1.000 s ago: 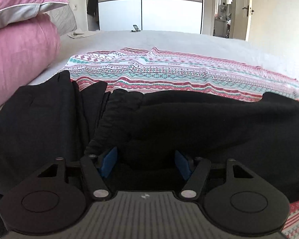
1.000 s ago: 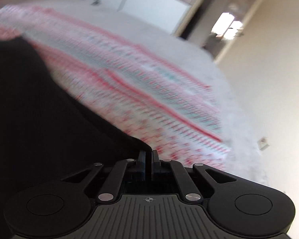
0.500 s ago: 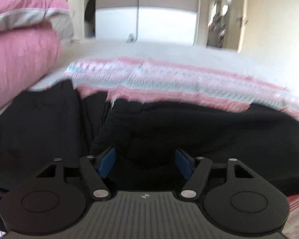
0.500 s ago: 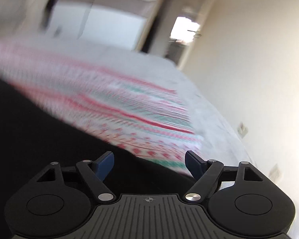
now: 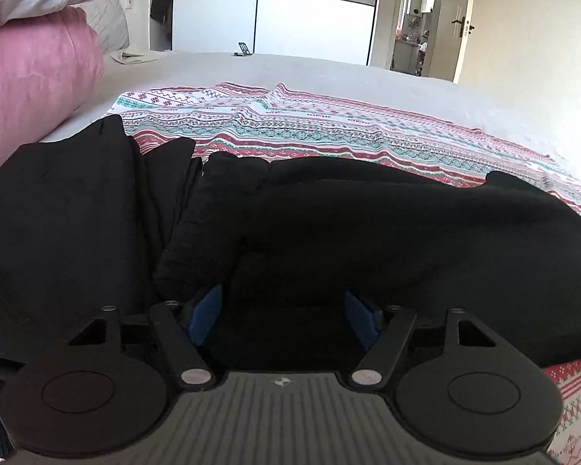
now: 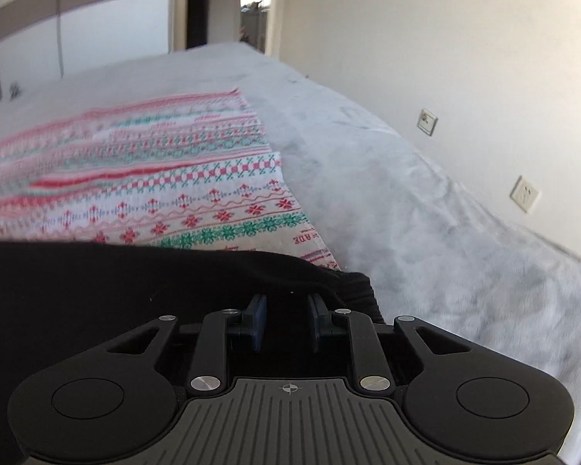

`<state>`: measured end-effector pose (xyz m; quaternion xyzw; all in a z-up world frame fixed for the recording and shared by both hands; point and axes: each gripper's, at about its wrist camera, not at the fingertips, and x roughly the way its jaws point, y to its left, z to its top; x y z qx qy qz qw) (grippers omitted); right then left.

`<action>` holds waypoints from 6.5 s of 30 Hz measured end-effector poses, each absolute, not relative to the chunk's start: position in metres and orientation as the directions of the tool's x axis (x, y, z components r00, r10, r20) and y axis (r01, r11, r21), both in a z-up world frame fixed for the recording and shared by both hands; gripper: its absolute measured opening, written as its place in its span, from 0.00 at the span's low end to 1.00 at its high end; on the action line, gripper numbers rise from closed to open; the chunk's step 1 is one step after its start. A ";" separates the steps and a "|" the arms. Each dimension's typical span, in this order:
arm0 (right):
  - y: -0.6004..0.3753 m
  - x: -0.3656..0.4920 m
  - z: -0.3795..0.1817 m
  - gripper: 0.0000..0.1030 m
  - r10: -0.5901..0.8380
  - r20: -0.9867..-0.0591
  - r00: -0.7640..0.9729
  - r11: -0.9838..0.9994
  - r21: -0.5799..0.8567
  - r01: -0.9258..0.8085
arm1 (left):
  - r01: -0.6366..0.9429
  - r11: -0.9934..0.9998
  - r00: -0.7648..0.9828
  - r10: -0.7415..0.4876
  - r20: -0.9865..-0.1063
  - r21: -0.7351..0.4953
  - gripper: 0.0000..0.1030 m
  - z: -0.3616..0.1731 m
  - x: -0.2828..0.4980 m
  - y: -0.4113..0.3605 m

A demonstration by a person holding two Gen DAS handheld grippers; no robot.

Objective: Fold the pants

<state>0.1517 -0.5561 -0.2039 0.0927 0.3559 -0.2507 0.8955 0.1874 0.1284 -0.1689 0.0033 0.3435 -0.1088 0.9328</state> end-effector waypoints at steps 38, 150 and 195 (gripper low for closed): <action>-0.311 0.126 -0.203 0.65 -0.114 -0.627 0.771 0.993 -0.042 0.113 | -0.148 0.766 0.707 -0.360 -0.608 -0.626 0.82 -0.183 0.196 0.175; -0.350 0.116 -0.063 0.08 -0.353 -0.192 0.916 0.931 0.021 0.363 | -0.029 0.990 0.809 -0.057 -0.585 -0.137 0.87 -0.106 0.156 0.136; -0.206 0.169 -0.158 0.07 0.357 -0.563 0.745 0.910 0.031 -0.413 | 0.169 0.812 0.418 -0.572 -0.705 -0.559 0.84 -0.151 0.174 -0.024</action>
